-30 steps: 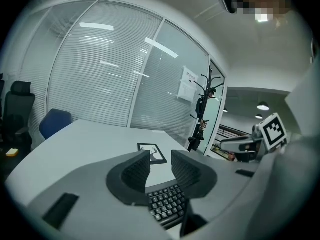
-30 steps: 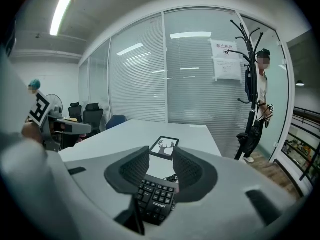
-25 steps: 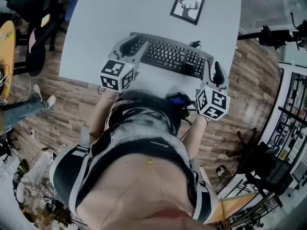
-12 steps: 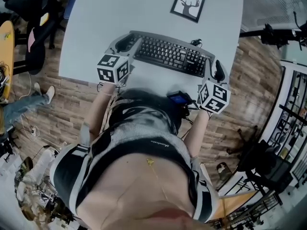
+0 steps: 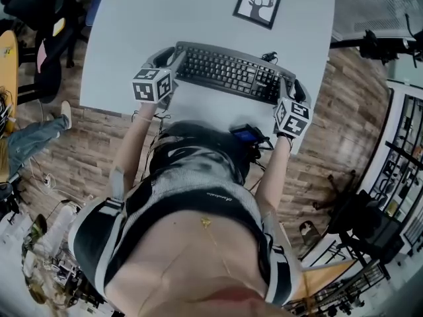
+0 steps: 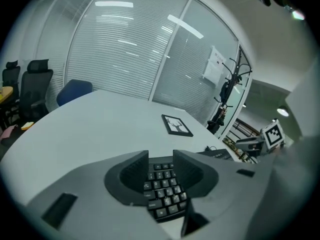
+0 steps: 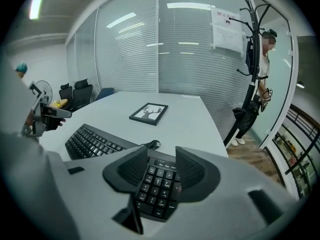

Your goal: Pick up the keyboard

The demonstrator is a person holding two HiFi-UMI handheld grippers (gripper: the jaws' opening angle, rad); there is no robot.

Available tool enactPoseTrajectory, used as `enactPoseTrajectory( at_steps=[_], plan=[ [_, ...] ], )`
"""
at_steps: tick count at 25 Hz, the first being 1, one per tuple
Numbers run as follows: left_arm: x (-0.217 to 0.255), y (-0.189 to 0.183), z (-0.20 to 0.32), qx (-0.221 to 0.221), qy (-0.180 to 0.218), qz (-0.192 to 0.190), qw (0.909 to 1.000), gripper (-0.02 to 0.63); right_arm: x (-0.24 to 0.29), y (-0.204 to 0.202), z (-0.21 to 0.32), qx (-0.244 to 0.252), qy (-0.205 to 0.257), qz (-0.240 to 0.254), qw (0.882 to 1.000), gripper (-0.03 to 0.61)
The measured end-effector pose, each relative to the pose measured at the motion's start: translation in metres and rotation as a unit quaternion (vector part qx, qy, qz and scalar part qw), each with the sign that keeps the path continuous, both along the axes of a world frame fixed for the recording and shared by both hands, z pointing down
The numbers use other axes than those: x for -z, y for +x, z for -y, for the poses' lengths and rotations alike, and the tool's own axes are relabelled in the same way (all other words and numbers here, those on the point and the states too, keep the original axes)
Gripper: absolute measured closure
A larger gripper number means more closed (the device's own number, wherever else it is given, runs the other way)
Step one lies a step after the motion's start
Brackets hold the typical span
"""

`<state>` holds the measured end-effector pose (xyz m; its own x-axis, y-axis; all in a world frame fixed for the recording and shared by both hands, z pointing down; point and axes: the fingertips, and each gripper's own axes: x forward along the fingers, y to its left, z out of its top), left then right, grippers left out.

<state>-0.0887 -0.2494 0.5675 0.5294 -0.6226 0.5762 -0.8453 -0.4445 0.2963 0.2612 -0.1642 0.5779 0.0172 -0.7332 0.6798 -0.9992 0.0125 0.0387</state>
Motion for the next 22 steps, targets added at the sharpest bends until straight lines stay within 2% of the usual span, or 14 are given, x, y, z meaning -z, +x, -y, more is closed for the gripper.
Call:
enactPoseTrajectory(
  at_steps=[3, 6, 9, 15, 18, 22],
  plan=[
    [-0.019, -0.009, 0.001, 0.0, -0.02, 0.019, 0.9996, 0.477, -0.016, 0.009, 0.003, -0.01, -0.013, 0.01, 1.0, 0.385],
    [-0.034, -0.019, 0.003, 0.01, -0.039, 0.018, 0.999, 0.462, -0.029, 0.018, 0.004, -0.017, -0.028, 0.016, 0.999, 0.371],
    [-0.052, -0.022, 0.002, 0.012, -0.065, -0.003, 0.9978, 0.442, -0.04, 0.026, 0.005, -0.027, -0.036, 0.033, 0.998, 0.356],
    [-0.065, -0.03, 0.008, 0.03, -0.104, -0.043, 0.9931, 0.419, -0.058, 0.035, 0.005, -0.052, -0.042, 0.099, 0.993, 0.325],
    [-0.074, -0.032, 0.012, 0.034, -0.118, -0.061, 0.9906, 0.413, -0.065, 0.036, 0.007, -0.066, -0.039, 0.145, 0.986, 0.318],
    [-0.083, -0.022, 0.013, 0.013, -0.134, -0.076, 0.988, 0.399, -0.069, 0.039, 0.01, -0.093, -0.024, 0.199, 0.975, 0.316]
  ],
)
